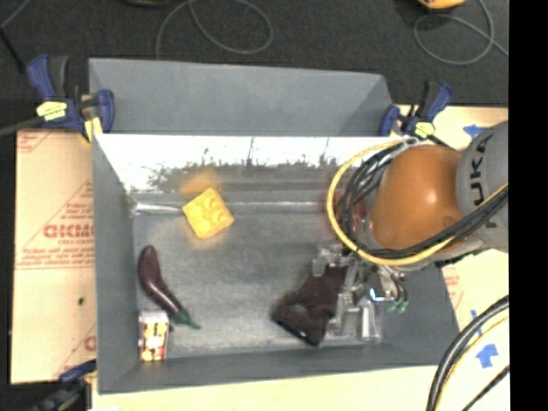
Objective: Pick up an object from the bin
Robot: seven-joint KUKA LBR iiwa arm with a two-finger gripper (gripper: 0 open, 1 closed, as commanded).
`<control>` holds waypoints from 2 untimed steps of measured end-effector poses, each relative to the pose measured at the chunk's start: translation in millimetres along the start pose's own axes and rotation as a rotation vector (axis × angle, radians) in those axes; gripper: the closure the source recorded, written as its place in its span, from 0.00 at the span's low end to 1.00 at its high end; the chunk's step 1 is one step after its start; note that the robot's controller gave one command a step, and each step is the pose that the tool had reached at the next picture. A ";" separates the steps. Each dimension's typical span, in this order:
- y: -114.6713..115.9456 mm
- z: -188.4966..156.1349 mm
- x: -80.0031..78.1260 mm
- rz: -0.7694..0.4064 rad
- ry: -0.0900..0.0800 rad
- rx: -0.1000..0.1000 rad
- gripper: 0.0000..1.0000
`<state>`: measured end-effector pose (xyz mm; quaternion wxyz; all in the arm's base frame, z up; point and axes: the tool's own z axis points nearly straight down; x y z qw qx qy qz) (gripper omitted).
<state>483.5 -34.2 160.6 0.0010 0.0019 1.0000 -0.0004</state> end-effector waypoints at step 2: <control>-2.1 43.8 -1.8 -0.115 0.003 -0.001 0.00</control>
Offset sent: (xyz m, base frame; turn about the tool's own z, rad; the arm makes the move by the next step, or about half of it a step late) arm 0.0037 -0.0047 -0.0636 -0.0036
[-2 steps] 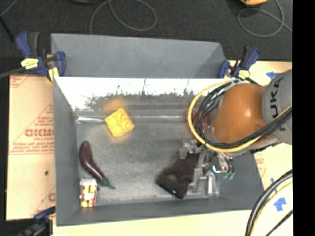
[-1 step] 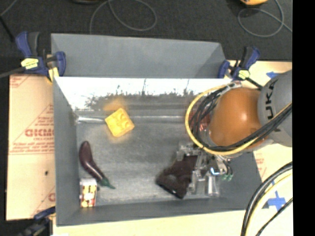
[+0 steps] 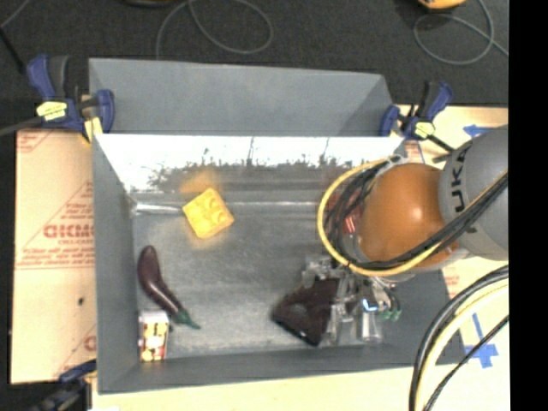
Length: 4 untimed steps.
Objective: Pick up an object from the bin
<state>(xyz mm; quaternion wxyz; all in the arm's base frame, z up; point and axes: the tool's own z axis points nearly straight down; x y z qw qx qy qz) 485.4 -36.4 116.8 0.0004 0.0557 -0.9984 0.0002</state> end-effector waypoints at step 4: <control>-17.3 30.8 -19.5 -0.082 -0.007 0.000 0.00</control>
Offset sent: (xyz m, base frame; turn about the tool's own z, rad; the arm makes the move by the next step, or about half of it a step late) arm 0.0307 -0.0156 -0.0307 -0.2079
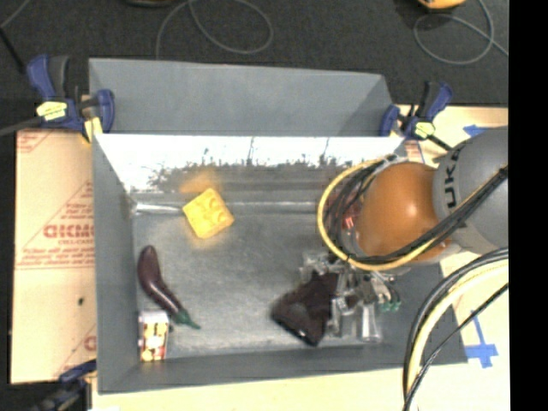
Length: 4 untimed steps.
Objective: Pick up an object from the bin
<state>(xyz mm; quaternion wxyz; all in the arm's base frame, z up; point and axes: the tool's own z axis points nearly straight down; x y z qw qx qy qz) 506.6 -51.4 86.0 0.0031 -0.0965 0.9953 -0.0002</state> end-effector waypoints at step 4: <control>-15.7 -125.3 -13.2 -0.096 -0.011 0.004 1.00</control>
Offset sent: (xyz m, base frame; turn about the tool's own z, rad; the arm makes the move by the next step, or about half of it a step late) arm 0.0110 -0.0051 -0.0160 -0.1708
